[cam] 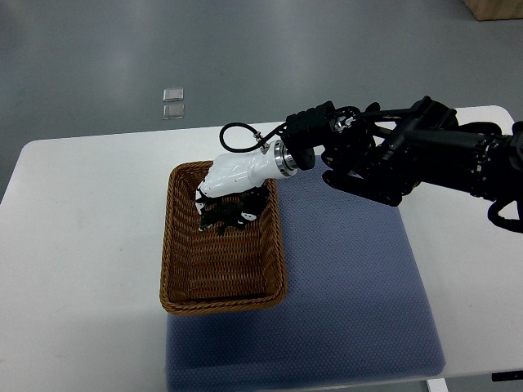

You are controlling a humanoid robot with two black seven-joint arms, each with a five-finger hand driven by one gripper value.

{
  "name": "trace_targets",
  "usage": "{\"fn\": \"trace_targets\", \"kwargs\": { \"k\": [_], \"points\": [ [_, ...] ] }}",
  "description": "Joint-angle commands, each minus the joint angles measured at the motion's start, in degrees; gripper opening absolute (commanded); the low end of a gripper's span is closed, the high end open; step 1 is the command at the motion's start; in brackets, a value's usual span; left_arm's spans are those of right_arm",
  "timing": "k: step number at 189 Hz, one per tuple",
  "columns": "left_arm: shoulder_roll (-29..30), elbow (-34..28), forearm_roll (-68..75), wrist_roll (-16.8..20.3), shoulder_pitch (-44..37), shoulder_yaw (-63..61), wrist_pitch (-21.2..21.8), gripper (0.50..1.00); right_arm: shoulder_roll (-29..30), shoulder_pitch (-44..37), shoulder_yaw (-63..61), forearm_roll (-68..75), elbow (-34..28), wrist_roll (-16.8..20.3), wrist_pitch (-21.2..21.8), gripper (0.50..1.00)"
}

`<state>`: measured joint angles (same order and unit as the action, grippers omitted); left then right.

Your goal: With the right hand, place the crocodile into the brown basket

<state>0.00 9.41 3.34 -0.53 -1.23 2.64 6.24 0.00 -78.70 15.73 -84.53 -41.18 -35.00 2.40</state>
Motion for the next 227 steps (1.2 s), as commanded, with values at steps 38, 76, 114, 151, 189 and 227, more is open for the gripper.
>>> {"fn": "trace_targets", "kwargs": {
  "k": [38, 76, 114, 151, 189, 227],
  "points": [
    [0.0, 0.0, 0.0, 0.0, 0.0, 0.0, 0.0, 1.0, 0.0, 0.6, -0.4, 0.4, 0.0, 0.0, -0.1, 0.684],
    [0.0, 0.0, 0.0, 0.0, 0.0, 0.0, 0.0, 1.0, 0.0, 0.7, -0.9, 1.1, 0.0, 0.0, -0.1, 0.895],
    [0.0, 0.0, 0.0, 0.0, 0.0, 0.0, 0.0, 1.0, 0.0, 0.4, -4.7, 2.1, 0.0, 0.0, 0.3, 0.913],
    [0.0, 0.0, 0.0, 0.0, 0.0, 0.0, 0.0, 1.0, 0.0, 0.7, -14.1, 8.6, 0.6, 0.0, 8.9, 0.913],
    [0.0, 0.0, 0.0, 0.0, 0.0, 0.0, 0.0, 1.0, 0.0, 5.4, -23.5, 30.4, 0.6, 8.0, 20.6, 0.919],
    [0.0, 0.0, 0.0, 0.0, 0.0, 0.0, 0.0, 1.0, -8.3, 11.8, -29.9, 46.6, 1.0, 14.7, 23.9, 0.926]
  ]
}}
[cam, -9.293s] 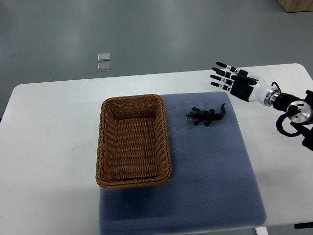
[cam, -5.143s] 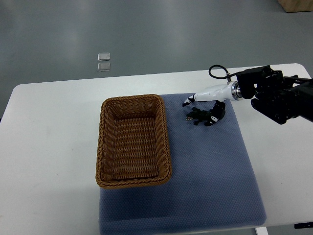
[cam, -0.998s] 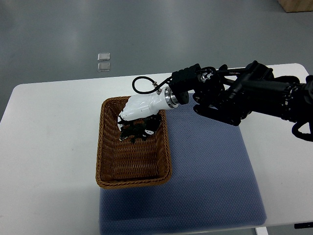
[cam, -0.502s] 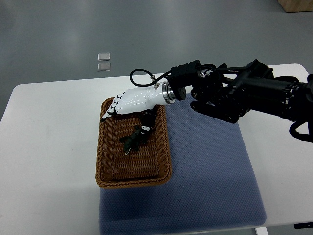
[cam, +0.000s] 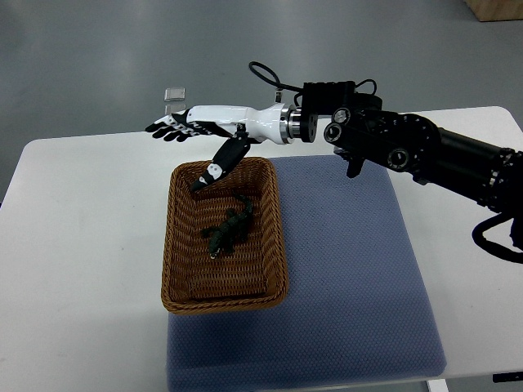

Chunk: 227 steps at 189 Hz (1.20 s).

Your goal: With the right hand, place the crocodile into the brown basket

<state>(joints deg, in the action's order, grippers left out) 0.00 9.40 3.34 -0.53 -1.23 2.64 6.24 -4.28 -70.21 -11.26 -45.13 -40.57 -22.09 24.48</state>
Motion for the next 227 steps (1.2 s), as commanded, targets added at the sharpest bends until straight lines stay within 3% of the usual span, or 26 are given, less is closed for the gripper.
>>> {"fn": "trace_targets", "kwargs": {
  "k": [1, 37, 72, 105, 139, 173, 227],
  "points": [
    [0.0, 0.0, 0.0, 0.0, 0.0, 0.0, 0.0, 1.0, -4.1, 3.3, -2.9, 7.2, 0.4, 1.8, 1.8, 0.926],
    [0.0, 0.0, 0.0, 0.0, 0.0, 0.0, 0.0, 1.0, -11.3, 10.4, -8.7, 21.6, 1.6, 4.9, 8.2, 0.926],
    [0.0, 0.0, 0.0, 0.0, 0.0, 0.0, 0.0, 1.0, -13.0, 16.7, -10.4, 34.3, 5.3, 9.3, 10.5, 0.926],
    [0.0, 0.0, 0.0, 0.0, 0.0, 0.0, 0.0, 1.0, -12.7, 21.2, -10.4, 45.5, 9.3, 13.3, 10.5, 0.926],
    [0.0, 0.0, 0.0, 0.0, 0.0, 0.0, 0.0, 1.0, -12.9, 21.5, -10.4, 53.4, 13.0, 13.7, 10.5, 0.926],
    [0.0, 0.0, 0.0, 0.0, 0.0, 0.0, 0.0, 1.0, -12.6, 21.3, -11.3, 59.5, 13.3, 19.8, 10.5, 0.926],
    [0.0, 0.0, 0.0, 0.0, 0.0, 0.0, 0.0, 1.0, -12.2, 21.1, -11.7, 60.1, 13.4, 19.6, 10.5, 0.928]
  ]
}}
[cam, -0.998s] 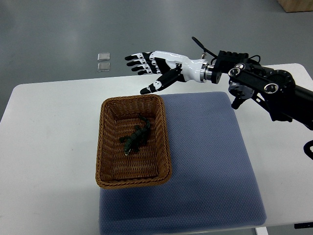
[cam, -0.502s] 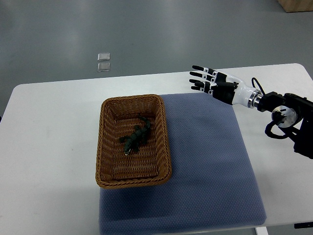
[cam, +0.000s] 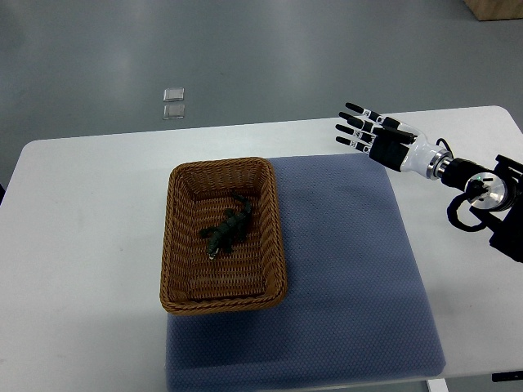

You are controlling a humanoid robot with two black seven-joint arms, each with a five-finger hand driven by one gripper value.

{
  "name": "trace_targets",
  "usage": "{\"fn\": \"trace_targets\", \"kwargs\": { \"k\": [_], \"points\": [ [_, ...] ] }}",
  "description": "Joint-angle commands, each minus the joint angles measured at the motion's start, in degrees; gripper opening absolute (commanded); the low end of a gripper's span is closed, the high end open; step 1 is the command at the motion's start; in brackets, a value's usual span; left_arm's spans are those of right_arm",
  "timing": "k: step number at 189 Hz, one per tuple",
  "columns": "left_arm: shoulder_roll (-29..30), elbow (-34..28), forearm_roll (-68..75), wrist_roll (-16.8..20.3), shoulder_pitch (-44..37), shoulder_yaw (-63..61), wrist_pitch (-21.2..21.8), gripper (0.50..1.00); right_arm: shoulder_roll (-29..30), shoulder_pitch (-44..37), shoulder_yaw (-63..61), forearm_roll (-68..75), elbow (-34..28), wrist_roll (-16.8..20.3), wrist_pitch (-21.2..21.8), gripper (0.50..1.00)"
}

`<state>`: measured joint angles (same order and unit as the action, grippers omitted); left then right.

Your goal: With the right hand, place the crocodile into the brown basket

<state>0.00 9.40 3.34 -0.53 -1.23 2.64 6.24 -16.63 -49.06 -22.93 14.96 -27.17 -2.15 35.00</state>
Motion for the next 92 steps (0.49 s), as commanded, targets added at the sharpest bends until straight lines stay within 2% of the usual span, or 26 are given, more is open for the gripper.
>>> {"fn": "trace_targets", "kwargs": {
  "k": [1, 92],
  "points": [
    [0.0, 0.0, 0.0, 0.0, 0.0, 0.0, 0.0, 1.0, 0.1, -0.1, 0.0, 0.0, 0.0, -0.3, 0.0, 0.928],
    [0.0, 0.0, 0.0, 0.0, 0.0, 0.0, 0.0, 1.0, 0.3, 0.4, 0.0, 0.2, -0.2, -0.5, 0.0, 0.928]
  ]
}}
